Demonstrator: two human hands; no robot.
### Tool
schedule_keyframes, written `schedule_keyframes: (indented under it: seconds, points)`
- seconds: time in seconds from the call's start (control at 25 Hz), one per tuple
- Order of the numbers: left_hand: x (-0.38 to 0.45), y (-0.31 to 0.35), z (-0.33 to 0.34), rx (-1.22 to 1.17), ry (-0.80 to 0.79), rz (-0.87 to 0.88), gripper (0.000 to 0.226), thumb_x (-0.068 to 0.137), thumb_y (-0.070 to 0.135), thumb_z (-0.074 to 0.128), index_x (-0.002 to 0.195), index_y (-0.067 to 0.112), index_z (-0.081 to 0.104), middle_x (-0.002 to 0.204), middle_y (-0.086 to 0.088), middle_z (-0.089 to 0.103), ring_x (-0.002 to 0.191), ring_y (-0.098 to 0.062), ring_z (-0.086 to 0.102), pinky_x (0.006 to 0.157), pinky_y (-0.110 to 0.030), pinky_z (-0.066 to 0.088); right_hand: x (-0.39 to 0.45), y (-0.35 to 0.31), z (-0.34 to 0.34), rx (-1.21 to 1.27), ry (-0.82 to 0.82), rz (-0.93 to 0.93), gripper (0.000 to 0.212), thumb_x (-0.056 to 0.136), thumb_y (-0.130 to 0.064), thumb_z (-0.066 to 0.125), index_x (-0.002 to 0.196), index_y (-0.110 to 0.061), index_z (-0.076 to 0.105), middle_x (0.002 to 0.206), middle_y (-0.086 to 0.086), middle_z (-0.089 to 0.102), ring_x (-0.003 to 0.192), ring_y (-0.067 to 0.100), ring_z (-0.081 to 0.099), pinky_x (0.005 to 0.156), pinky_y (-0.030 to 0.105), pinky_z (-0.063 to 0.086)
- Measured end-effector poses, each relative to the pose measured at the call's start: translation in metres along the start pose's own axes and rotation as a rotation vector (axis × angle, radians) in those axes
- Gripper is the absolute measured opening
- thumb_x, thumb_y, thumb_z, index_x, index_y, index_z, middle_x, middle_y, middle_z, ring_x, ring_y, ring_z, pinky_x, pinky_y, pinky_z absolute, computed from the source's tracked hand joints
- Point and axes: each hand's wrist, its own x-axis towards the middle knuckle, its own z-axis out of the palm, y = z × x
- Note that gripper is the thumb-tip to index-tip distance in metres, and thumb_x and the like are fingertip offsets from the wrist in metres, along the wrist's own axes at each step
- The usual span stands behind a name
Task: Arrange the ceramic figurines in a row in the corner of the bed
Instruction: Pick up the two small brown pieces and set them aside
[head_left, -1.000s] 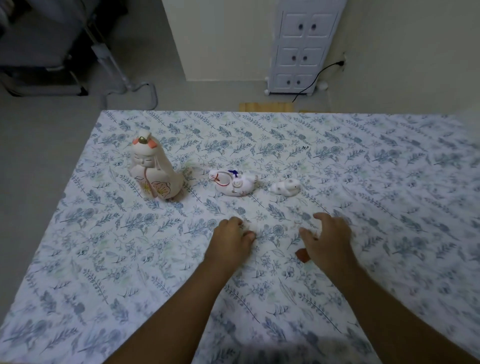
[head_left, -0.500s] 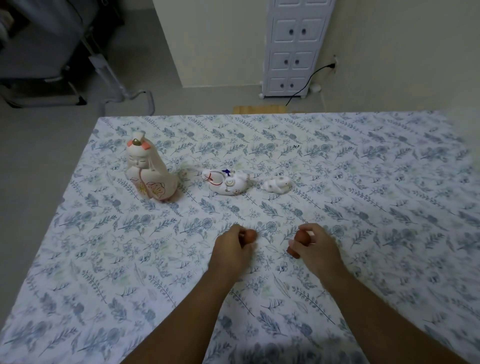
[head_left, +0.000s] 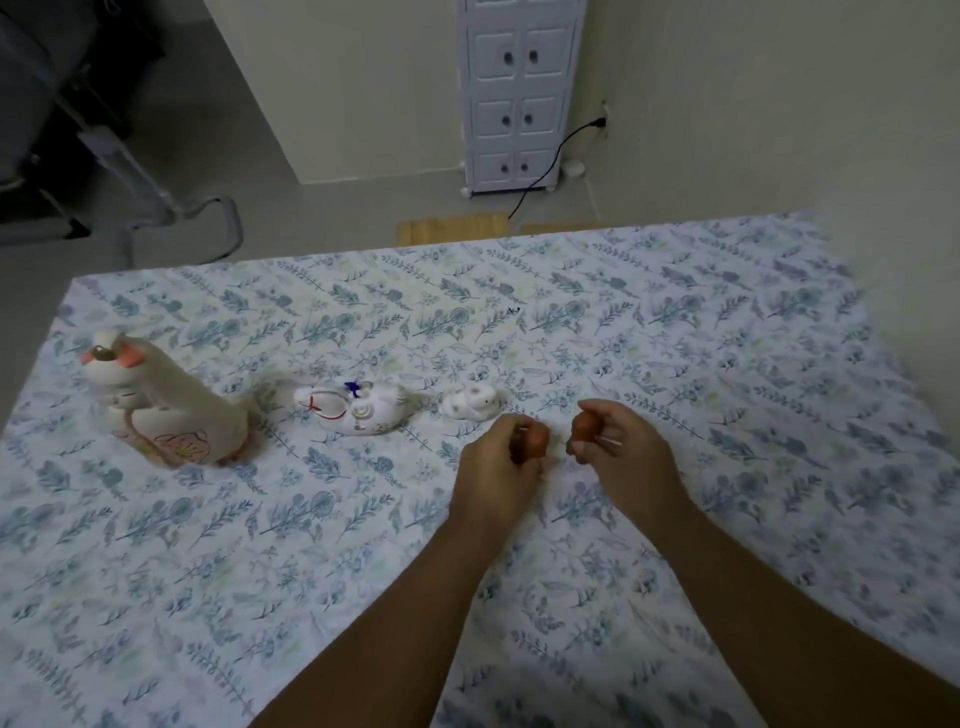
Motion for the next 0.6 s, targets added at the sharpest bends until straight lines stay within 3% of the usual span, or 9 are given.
schedule_keyframes:
  seconds: [0.08,0.24,0.44,0.52,0.6]
  points:
    - [0.021,0.011,0.014,-0.010,0.019,0.030,0.033,0.084,0.006,0.072,0.111,0.023,0.065,0.100,0.009,0.072,0.094,-0.006,0.067,0.085,-0.035,0.059,0.026,0.003,-0.011,-0.064,-0.016,-0.087,0.047,0.086,0.000,0.071,0.121,-0.031,0.065,0.113,0.002,0.070,0.100,0.010,0.069,0.087,0.022,0.057]
    - [0.057,0.019,0.029,-0.062,0.086,0.051,0.033,0.087,0.004,0.067,0.114,0.021,0.062,0.103,0.006,0.072,0.096,-0.011,0.068,0.085,-0.040,0.059,0.062,0.005,-0.021,-0.107,-0.090,-0.197,0.047,0.088,0.000,0.069,0.128,-0.023,0.063,0.122,0.001,0.066,0.113,0.010,0.062,0.097,0.029,0.054]
    - [0.064,0.004,0.039,-0.102,0.133,0.014,0.029,0.084,0.002,0.071,0.102,0.023,0.063,0.095,0.009,0.073,0.090,-0.007,0.070,0.082,-0.035,0.060,0.073,0.019,-0.019,-0.030,-0.165,-0.178,0.051,0.081,0.002,0.078,0.124,-0.022,0.062,0.116,-0.003,0.066,0.104,-0.011,0.063,0.089,0.014,0.054]
    - [0.064,-0.001,0.041,-0.099,0.154,0.009,0.030,0.082,0.004,0.075,0.102,0.025,0.065,0.093,0.010,0.073,0.087,-0.002,0.069,0.079,-0.026,0.059,0.074,0.021,-0.014,-0.008,-0.122,-0.151,0.053,0.078,-0.002,0.082,0.121,-0.026,0.063,0.109,-0.013,0.066,0.097,-0.005,0.067,0.084,0.013,0.055]
    - [0.065,0.000,0.042,-0.076,0.153,0.028,0.032,0.081,0.003,0.076,0.103,0.024,0.068,0.091,0.012,0.073,0.085,-0.001,0.068,0.076,-0.017,0.056,0.076,0.022,-0.009,-0.048,-0.067,-0.152,0.047,0.078,-0.003,0.082,0.114,-0.029,0.064,0.103,-0.012,0.068,0.096,0.003,0.069,0.082,0.016,0.056]
